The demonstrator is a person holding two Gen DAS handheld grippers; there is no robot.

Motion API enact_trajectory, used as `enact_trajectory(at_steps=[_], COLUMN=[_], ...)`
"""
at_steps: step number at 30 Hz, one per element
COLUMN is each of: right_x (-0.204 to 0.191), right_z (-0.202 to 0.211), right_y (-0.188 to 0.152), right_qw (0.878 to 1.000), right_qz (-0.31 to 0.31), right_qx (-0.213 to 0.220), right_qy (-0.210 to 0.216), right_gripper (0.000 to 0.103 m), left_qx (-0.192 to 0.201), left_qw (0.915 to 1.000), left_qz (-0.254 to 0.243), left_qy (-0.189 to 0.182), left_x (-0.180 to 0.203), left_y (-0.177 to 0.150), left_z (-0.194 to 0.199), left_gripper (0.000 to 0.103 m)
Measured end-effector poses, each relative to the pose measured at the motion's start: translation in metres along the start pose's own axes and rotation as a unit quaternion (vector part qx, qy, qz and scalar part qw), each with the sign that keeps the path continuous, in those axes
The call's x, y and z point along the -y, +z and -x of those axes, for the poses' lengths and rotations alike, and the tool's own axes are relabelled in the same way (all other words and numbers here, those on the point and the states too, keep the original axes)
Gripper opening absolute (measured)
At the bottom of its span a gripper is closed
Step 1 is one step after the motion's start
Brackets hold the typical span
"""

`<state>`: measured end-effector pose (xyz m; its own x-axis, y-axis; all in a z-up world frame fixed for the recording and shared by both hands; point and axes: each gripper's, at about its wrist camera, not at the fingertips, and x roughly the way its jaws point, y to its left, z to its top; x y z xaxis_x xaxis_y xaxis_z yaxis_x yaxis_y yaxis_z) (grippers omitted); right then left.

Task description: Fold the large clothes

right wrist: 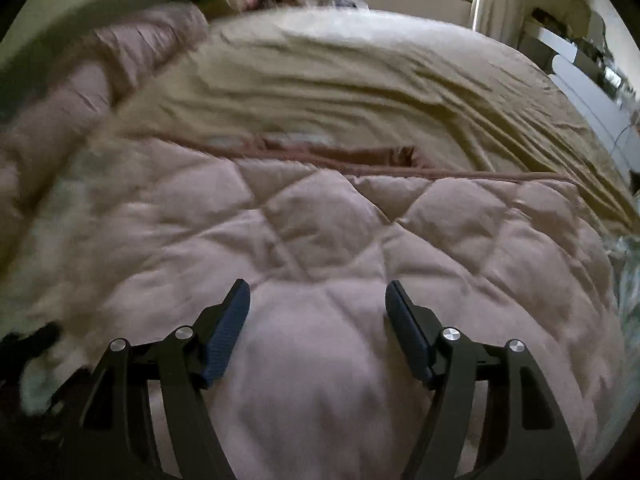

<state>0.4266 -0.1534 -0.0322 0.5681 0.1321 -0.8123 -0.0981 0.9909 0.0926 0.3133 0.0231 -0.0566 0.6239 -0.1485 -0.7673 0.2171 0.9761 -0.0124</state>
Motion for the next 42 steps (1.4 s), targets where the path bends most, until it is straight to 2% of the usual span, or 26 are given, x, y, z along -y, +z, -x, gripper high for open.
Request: enact_trajectory(at_steps=[2, 6, 7, 8, 10, 14, 17, 19, 25, 28, 31, 33, 42], right_x=[0.003, 0.01, 0.012, 0.016, 0.022, 0.029, 0.029, 0.031, 0.032, 0.035, 0.042, 0.047, 0.091], right_z=[0.032, 0.074, 0.079, 0.086, 0.089, 0.073, 0.051, 0.036, 0.025, 0.051, 0.085, 0.102, 0.149], right_y=[-0.018, -0.06, -0.068, -0.08, -0.094, -0.113, -0.119, -0.121, -0.123, -0.123, -0.127, -0.13, -0.151], right_qw=[1.0, 0.998, 0.998, 0.998, 0.998, 0.999, 0.998, 0.998, 0.998, 0.999, 0.999, 0.998, 0.992], right_qz=[0.01, 0.034, 0.035, 0.036, 0.031, 0.023, 0.028, 0.02, 0.01, 0.004, -0.013, -0.022, -0.061], right_qx=[0.026, 0.048, 0.049, 0.052, 0.048, 0.018, -0.013, -0.027, -0.027, 0.003, 0.04, 0.058, 0.097], right_qy=[0.006, -0.009, -0.013, -0.019, -0.024, -0.032, -0.049, -0.053, -0.052, -0.032, -0.017, -0.011, -0.044], right_gripper=[0.071, 0.073, 0.075, 0.082, 0.084, 0.084, 0.095, 0.096, 0.097, 0.097, 0.097, 0.097, 0.097], left_qx=[0.008, 0.014, 0.015, 0.013, 0.007, -0.013, -0.024, -0.031, -0.024, -0.013, 0.008, 0.016, 0.035], left_qw=[1.0, 0.9998, 0.9998, 0.9998, 0.9999, 0.9998, 0.9996, 0.9994, 0.9996, 0.9995, 0.9994, 0.999, 0.9971], left_qz=[-0.001, -0.009, -0.01, -0.01, -0.008, -0.002, 0.007, 0.012, 0.014, 0.024, 0.032, 0.04, 0.065], left_qy=[-0.001, -0.006, -0.007, -0.008, -0.011, -0.013, -0.013, -0.014, -0.009, -0.016, -0.012, -0.014, 0.016], left_x=[0.003, 0.012, 0.014, 0.016, 0.018, 0.022, 0.02, 0.019, 0.02, 0.017, 0.013, 0.01, -0.012], left_y=[-0.001, -0.005, -0.008, -0.01, -0.013, -0.02, -0.025, -0.027, -0.03, -0.028, -0.026, -0.025, -0.031], left_z=[0.01, 0.023, 0.024, 0.025, 0.024, 0.013, 0.003, -0.003, -0.001, 0.014, 0.033, 0.043, 0.069], left_gripper=[0.062, 0.066, 0.071, 0.073, 0.073, 0.077, 0.083, 0.085, 0.085, 0.086, 0.094, 0.094, 0.094])
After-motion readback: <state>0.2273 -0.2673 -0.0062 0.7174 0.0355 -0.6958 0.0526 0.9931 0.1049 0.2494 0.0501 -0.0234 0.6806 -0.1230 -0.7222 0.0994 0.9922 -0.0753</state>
